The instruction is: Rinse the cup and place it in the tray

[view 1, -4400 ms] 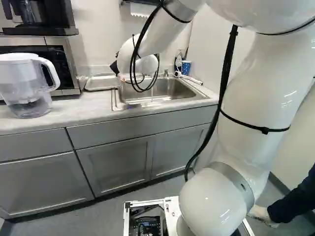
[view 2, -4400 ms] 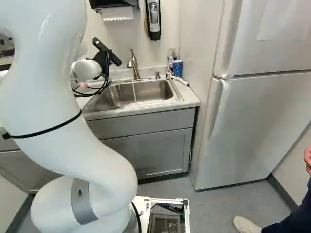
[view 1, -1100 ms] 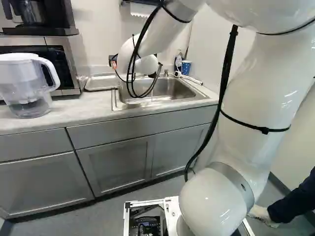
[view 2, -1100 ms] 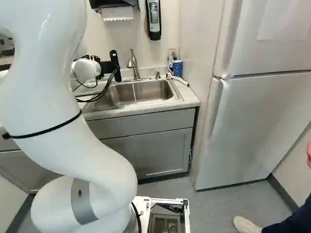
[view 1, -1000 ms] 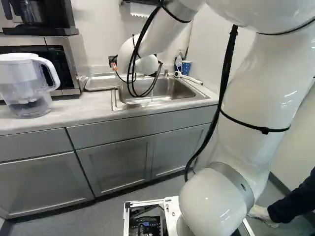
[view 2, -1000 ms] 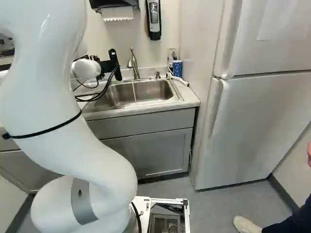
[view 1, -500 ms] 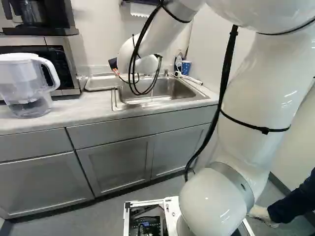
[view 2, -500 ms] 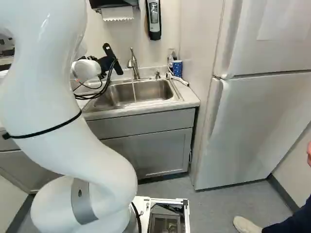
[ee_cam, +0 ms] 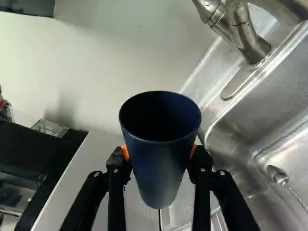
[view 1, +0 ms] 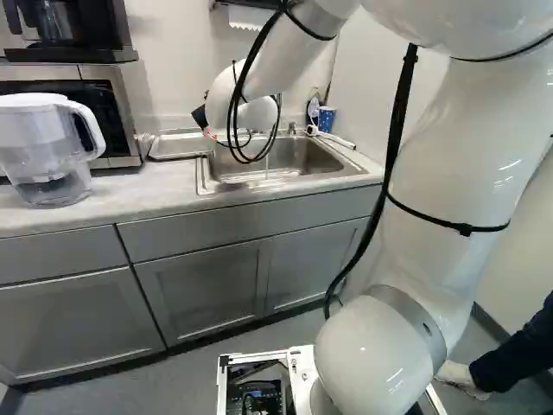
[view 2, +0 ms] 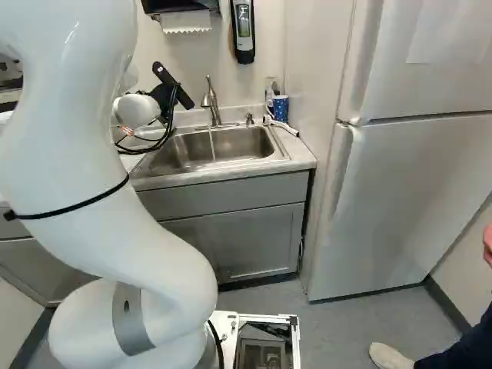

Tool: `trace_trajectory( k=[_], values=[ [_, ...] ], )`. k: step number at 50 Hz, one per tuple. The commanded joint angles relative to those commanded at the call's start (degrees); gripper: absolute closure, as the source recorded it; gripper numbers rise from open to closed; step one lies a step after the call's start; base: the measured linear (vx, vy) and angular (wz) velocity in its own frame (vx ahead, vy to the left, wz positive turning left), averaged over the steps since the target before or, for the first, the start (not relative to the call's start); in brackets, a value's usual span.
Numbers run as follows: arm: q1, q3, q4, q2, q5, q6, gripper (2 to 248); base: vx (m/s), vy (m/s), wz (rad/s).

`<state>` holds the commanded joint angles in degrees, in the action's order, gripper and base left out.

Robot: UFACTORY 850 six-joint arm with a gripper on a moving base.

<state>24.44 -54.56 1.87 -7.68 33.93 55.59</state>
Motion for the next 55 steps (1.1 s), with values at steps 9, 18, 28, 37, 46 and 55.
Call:
trace_trajectory(
  k=[9, 18, 28, 37, 46, 55],
  values=[
    [0.0, 0.0, 0.0, 0.0, 0.0, -5.4, 125, 0.0, 0.0, 0.0],
    [0.0, 0.0, 0.0, 0.0, 0.0, -10.8, 125, 0.0, 0.0, 0.0],
    [0.0, 0.0, 0.0, 0.0, 0.0, -16.9, 125, 0.0, 0.0, 0.0],
    [0.0, 0.0, 0.0, 0.0, 0.0, -22.3, 125, 0.0, 0.0, 0.0],
    [0.0, 0.0, 0.0, 0.0, 0.0, -27.7, 125, 0.0, 0.0, 0.0],
    [0.0, 0.0, 0.0, 0.0, 0.0, -33.1, 125, 0.0, 0.0, 0.0]
  ],
)
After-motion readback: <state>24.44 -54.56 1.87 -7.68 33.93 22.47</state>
